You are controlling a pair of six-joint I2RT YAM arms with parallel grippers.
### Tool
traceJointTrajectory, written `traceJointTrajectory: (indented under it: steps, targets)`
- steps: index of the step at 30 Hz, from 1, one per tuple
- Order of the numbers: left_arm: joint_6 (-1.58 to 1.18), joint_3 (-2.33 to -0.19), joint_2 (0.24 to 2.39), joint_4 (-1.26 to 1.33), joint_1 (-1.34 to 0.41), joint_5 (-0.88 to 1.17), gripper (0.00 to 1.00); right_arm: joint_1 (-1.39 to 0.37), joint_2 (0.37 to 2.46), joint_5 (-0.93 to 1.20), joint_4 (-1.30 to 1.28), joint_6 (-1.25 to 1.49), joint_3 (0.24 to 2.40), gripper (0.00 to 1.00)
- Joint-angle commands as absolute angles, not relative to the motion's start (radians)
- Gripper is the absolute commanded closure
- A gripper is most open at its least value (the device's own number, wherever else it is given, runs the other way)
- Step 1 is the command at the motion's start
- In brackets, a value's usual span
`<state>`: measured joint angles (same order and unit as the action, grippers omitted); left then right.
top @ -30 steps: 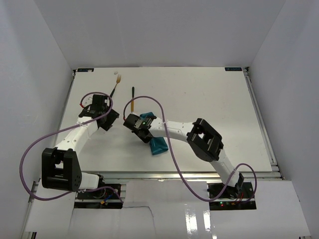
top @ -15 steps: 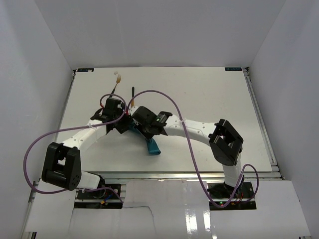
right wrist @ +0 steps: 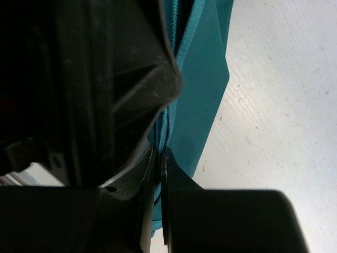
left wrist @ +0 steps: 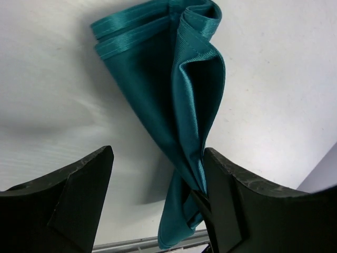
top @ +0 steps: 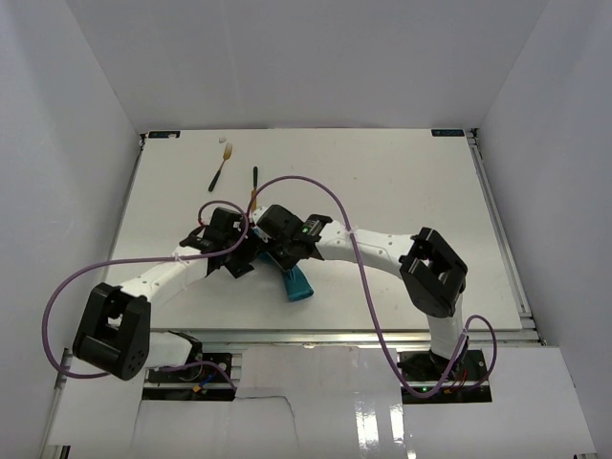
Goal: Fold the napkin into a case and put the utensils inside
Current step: Turn over the napkin at the center of the board.
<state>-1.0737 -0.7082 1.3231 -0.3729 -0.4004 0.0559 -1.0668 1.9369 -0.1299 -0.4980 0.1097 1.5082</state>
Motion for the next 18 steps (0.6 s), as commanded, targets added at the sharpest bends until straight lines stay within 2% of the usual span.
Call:
traceJointTrajectory:
  steps: [1, 7, 14, 16, 18]
  targets:
    - [-1.134, -0.680, 1.229, -0.407, -0.420, 0.011, 0.20, -1.063, 1.921, -0.097, -0.460, 0.129, 1.491, 0.92]
    - [-1.207, -0.661, 1.284, -0.342, -0.430, -0.095, 0.20, -1.063, 1.913, -0.063, -0.440, 0.129, 1.474, 0.92]
    - [-1.242, -0.661, 1.344, -0.262, -0.434, -0.109, 0.28, -1.065, 1.905, -0.051, -0.433, 0.133, 1.466, 0.92]
    - [-1.291, -0.634, 1.338, -0.262, -0.436, -0.133, 0.35, -1.063, 1.901, -0.054, -0.431, 0.137, 1.463, 0.92]
    - [-1.327, -0.605, 1.325, -0.255, -0.436, -0.169, 0.36, -1.063, 1.898, -0.061, -0.433, 0.153, 1.463, 0.92]
